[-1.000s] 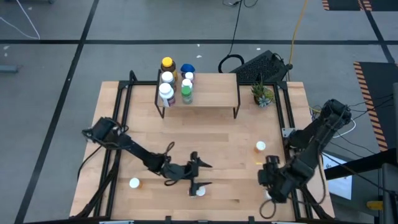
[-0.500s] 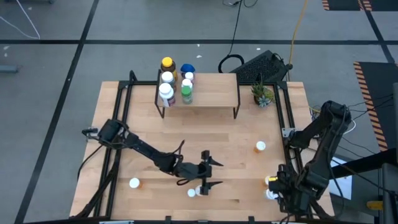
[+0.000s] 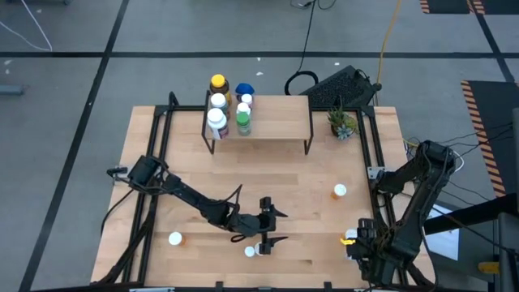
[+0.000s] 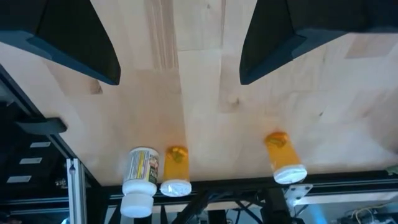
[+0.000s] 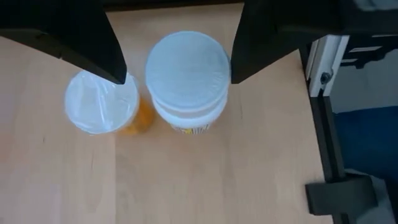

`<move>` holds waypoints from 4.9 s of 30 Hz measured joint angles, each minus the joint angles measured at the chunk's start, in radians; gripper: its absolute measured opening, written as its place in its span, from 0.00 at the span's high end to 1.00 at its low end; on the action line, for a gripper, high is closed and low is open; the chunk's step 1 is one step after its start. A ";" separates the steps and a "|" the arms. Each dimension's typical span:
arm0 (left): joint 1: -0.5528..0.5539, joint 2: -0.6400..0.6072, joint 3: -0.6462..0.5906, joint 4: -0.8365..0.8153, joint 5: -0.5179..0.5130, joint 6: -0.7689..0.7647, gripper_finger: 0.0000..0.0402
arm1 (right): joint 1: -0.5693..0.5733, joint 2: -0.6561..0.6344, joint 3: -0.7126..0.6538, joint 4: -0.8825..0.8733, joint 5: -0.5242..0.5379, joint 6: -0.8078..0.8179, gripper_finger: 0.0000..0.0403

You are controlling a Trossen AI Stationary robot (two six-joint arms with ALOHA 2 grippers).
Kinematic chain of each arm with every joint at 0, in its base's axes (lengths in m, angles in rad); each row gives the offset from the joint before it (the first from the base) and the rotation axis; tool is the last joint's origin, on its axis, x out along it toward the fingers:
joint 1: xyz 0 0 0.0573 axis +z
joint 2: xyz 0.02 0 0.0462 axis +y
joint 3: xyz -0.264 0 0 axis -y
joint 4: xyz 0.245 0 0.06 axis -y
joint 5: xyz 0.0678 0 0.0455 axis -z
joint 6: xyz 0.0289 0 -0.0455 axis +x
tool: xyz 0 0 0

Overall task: Pick and place medicine bottles onto shelf by color
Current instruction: Put the right small white medicine bottle on the shelf

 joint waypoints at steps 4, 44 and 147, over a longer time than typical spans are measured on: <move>-0.001 0.000 0.000 -0.001 0.000 -0.002 0.17 | 0.000 0.000 0.000 0.008 0.002 -0.001 0.37; -0.005 0.005 0.000 0.146 0.020 0.062 0.17 | -0.480 -0.168 -0.053 0.443 0.212 -0.165 0.50; -0.008 -0.101 -0.001 0.066 0.611 -0.058 0.31 | -0.562 0.101 -0.110 1.497 -0.219 -1.418 0.50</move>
